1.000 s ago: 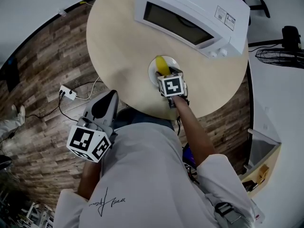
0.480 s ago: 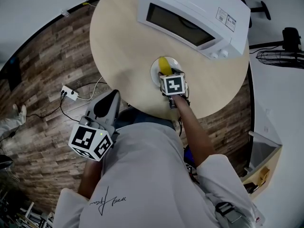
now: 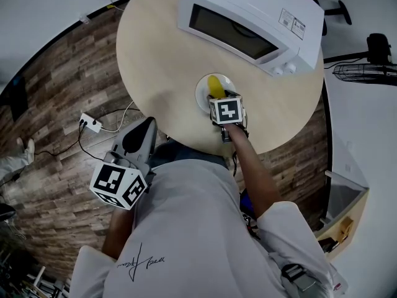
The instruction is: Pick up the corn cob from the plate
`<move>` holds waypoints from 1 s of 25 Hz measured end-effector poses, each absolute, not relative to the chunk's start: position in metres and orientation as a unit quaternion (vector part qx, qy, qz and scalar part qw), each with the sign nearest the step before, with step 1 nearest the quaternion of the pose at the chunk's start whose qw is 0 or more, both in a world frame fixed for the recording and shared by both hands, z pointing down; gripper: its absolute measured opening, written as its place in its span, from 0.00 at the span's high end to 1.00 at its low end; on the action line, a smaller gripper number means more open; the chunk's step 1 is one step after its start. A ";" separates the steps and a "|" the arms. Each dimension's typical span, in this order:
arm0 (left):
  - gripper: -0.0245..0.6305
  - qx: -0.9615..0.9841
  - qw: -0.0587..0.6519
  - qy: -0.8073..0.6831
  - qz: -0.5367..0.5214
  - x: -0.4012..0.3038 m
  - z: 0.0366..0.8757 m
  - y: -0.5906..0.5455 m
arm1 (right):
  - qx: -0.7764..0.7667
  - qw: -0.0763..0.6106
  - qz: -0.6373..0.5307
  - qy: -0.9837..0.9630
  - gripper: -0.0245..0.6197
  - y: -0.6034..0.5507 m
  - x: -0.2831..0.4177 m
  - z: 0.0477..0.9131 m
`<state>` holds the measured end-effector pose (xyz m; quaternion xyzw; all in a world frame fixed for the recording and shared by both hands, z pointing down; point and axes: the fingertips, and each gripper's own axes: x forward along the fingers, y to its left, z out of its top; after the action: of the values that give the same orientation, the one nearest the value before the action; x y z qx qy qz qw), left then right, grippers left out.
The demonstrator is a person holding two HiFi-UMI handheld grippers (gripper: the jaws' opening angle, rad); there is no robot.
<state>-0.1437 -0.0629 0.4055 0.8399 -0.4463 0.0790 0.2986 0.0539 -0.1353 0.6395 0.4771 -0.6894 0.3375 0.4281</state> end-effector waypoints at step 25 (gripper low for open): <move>0.98 0.844 0.295 -0.441 0.074 -0.143 0.402 -0.056 | 0.485 0.403 0.349 -0.693 0.55 -0.125 0.058 0.629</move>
<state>-0.1429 -0.0564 0.4017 0.8443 -0.4411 0.0741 0.2952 0.0579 -0.1255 0.6285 0.4853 -0.6932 0.3488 0.4028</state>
